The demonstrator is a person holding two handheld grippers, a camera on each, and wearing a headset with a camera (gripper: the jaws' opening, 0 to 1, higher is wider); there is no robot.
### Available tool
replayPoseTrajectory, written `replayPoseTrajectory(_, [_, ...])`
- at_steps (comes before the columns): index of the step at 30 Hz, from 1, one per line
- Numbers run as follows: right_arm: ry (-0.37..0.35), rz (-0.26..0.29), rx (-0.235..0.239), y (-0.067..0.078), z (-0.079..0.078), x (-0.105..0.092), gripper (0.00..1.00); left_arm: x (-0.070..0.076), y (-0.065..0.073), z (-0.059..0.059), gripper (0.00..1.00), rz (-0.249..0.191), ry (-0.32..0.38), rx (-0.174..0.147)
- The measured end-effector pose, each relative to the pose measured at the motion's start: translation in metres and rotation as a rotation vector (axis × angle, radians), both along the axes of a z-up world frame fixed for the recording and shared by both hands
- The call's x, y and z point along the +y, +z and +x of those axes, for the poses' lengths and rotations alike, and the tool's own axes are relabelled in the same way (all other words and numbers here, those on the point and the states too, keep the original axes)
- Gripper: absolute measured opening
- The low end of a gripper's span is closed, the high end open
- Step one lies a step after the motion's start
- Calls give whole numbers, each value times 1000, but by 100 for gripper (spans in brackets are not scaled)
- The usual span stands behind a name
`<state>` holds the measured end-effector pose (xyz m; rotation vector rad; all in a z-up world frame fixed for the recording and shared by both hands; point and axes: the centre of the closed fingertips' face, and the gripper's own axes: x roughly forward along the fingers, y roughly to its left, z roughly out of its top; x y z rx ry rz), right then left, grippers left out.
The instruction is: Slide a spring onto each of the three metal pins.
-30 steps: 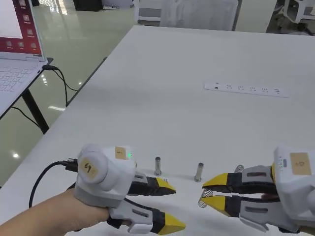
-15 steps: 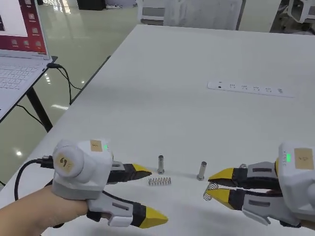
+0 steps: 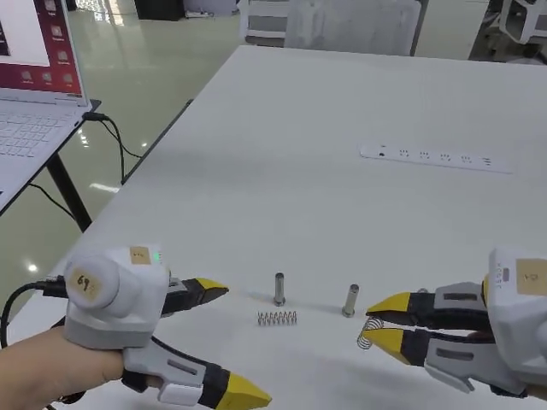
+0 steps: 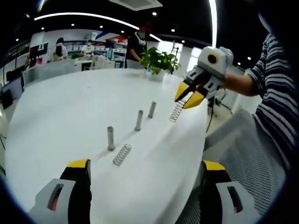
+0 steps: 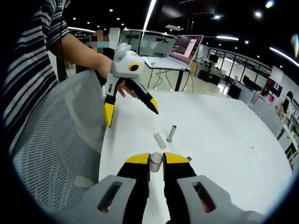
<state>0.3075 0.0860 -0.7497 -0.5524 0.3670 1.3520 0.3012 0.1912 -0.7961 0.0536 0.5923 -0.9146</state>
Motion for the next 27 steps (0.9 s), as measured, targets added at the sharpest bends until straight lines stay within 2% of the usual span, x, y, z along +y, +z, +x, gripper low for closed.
replayPoseTrajectory(2, [0,-4,-4,0,1,0,7,2,1,2,98,4,8,-14])
replayPoseTrajectory(4, [-1,-4,-3,-1,1,0,7,5,1,2,98,5,16,-9])
replayPoseTrajectory(7, [-4,-4,-3,-1,2,0,7,8,3,5,98,7,28,-24])
replayPoseTrajectory(19, [-18,-20,2,-3,11,-3,7,11,6,9,98,1,46,-23])
replayPoseTrajectory(27, [-24,-31,5,1,25,4,7,13,7,7,98,-1,50,-19])
